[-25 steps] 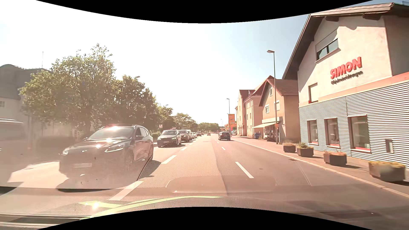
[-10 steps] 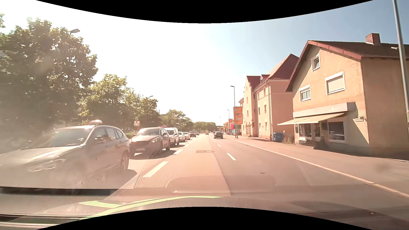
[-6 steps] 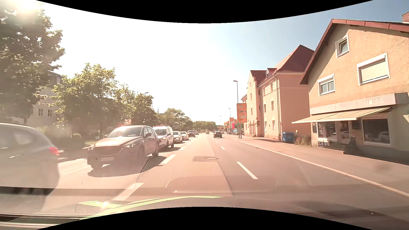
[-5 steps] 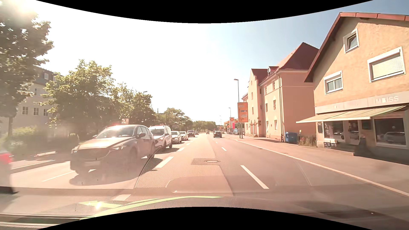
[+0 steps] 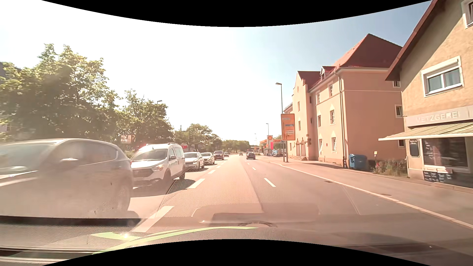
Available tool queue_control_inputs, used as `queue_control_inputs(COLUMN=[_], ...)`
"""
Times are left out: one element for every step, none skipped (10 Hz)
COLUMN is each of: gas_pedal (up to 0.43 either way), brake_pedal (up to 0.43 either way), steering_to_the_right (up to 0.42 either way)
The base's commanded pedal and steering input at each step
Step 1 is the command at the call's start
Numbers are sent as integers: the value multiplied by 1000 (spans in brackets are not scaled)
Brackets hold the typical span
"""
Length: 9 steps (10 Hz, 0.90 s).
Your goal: Follow the waypoints while adhering to traffic rules and regulations
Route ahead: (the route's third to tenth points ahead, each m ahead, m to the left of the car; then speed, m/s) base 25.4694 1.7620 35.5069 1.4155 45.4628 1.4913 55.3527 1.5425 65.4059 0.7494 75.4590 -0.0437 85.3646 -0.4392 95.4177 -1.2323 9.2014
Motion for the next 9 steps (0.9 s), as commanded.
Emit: queue_control_inputs(gas_pedal=[47, 47, 47, 47, 47, 47, 47, 47, 47], brake_pedal=[0, 0, 0, 0, 0, 0, 0, 0, 0], steering_to_the_right=[0, 0, 0, 0, -1, -1, -1, -1, -2])
